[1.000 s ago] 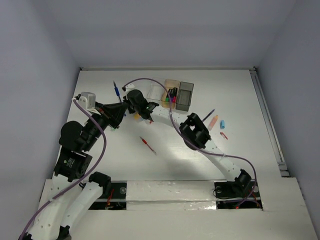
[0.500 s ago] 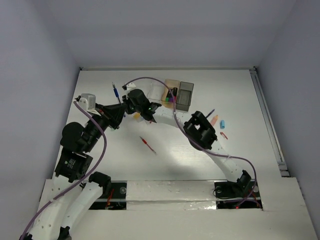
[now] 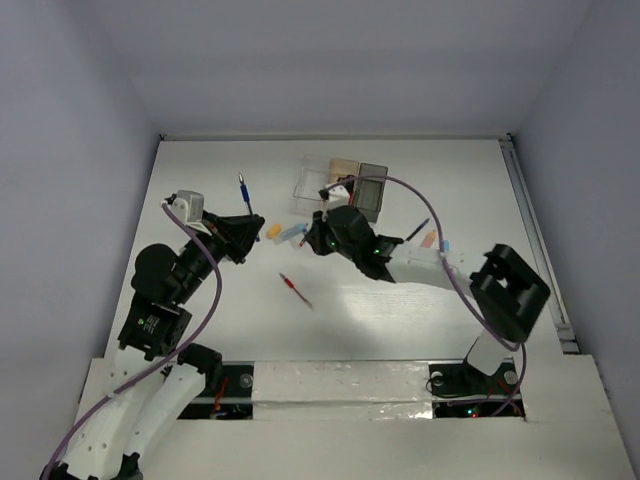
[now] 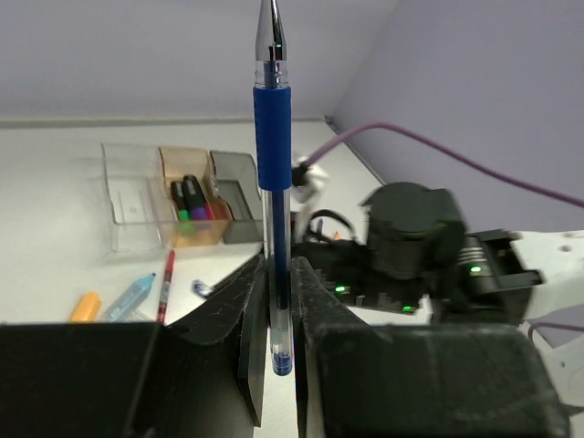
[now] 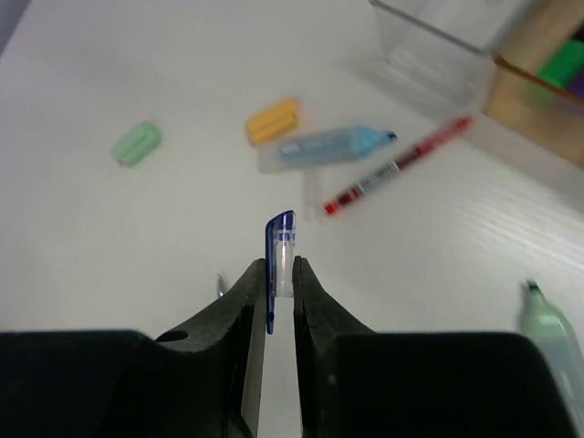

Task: Sort the stationery into containers
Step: Close the pen cap on the pen.

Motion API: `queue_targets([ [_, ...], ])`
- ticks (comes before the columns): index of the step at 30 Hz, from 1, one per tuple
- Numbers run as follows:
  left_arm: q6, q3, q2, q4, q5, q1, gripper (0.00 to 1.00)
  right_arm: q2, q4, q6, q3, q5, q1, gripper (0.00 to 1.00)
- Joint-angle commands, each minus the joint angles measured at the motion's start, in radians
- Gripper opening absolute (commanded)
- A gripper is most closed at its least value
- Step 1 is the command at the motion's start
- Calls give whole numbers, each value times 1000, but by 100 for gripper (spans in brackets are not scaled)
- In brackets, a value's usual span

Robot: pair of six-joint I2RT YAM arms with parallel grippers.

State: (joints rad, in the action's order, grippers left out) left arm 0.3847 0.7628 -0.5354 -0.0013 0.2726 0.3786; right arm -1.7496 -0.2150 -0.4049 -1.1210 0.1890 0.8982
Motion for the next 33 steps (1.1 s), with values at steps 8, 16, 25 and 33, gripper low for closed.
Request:
queue_targets([
  [8,20,-77,-57,78,149,3,0,151,80,-176,286,173,18,7],
  [16,-35,-103,-43,17,131,3,0,56,106,-245,277,260,65,18],
  [25,-47,-99,-15,3,108,3,0,21,176,-256,234,253,76,37],
  [33,-47,-97,-6,6,111,3,0,18,357,-174,119,221,76,46],
])
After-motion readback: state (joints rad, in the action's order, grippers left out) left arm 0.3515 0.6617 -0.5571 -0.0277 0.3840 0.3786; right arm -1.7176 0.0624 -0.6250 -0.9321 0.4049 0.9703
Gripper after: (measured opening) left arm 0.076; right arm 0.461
